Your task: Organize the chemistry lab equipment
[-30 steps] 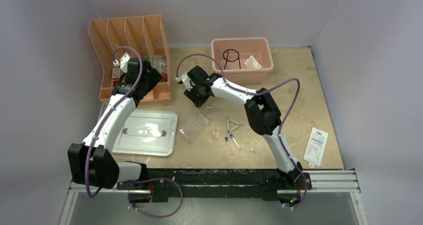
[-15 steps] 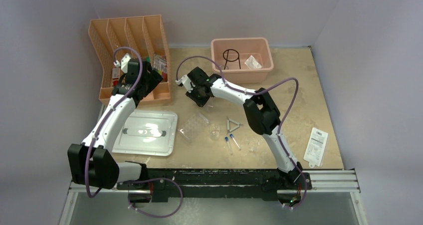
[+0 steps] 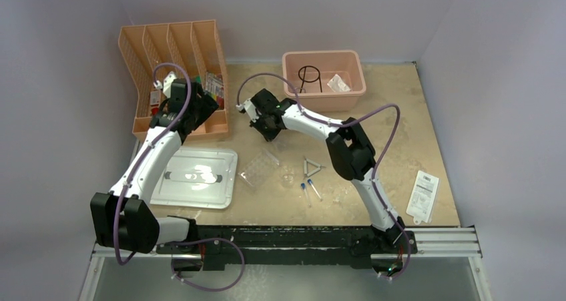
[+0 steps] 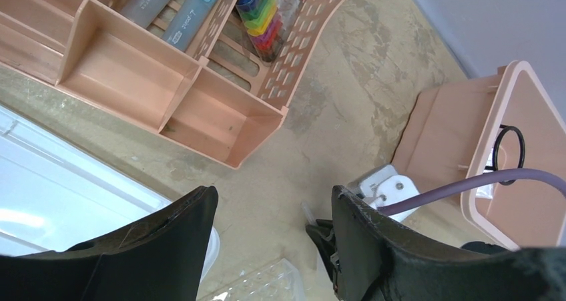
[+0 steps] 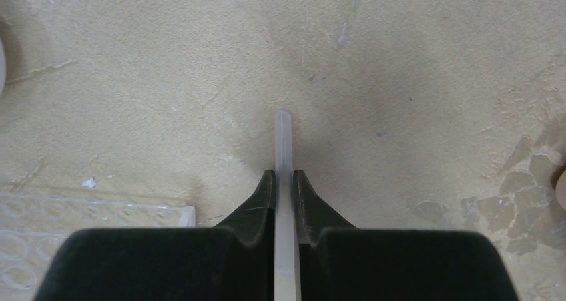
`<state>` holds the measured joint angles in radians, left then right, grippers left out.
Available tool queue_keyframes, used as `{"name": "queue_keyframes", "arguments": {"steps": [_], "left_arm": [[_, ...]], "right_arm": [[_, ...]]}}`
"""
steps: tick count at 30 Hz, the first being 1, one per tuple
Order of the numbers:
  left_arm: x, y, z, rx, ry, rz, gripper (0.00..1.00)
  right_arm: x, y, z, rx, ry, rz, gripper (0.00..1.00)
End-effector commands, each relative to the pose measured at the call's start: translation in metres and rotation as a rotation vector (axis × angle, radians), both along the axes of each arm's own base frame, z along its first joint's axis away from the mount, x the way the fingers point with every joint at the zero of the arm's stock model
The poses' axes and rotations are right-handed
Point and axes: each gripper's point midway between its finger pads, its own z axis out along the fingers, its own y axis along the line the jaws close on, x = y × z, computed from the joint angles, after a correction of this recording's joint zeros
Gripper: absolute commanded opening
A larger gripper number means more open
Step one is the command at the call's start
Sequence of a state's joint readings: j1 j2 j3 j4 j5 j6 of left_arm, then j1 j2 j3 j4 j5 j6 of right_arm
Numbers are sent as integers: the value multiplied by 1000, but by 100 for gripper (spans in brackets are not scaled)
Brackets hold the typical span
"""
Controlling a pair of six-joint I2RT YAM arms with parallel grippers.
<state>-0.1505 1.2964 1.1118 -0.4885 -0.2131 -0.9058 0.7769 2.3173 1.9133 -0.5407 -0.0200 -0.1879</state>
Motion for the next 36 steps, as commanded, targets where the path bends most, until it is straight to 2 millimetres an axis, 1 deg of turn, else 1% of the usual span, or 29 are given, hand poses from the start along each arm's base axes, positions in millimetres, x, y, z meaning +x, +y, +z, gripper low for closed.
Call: {"name": "queue_keyframes", "arguments": {"steps": [1,5,8,10,12,14,16,19,22,24,26,29,31,36], "left_arm": [[-2,1,9,12,-38,-28,64],[-6,-1,12,24,-50,-65,64],[-6,-6,18,28,-62,-110,64],[-6,-11,22,29,-76,-146,65],[-5,-17,24,21,-91,-188,65],[-3,-23,26,10,-104,-221,65],[-2,-29,28,-9,-117,-246,64],[6,-32,31,-27,-149,-243,64],[14,-35,29,-70,-141,-206,65],[19,-37,26,-92,-136,-193,64],[25,-38,23,-105,-126,-179,64],[33,-41,20,-114,-112,-183,64],[37,-41,19,-112,-103,-182,64],[45,-44,24,-98,-97,-199,64]], "right_arm": [[27,7,98,160,-161,-86,0],[48,-6,156,297,-237,-206,0],[62,-24,205,400,-290,-313,0],[72,-44,235,451,-337,-390,0],[83,-72,262,493,-394,-480,0],[101,-107,276,505,-456,-577,0],[115,-140,277,479,-492,-655,0],[140,-189,271,456,-507,-770,0],[161,-226,262,435,-516,-829,0],[176,-243,249,416,-512,-850,0],[191,-256,233,383,-506,-874,0],[207,-265,199,318,-476,-893,0],[216,-265,175,296,-448,-892,0],[225,-266,140,265,-405,-900,0]]}}
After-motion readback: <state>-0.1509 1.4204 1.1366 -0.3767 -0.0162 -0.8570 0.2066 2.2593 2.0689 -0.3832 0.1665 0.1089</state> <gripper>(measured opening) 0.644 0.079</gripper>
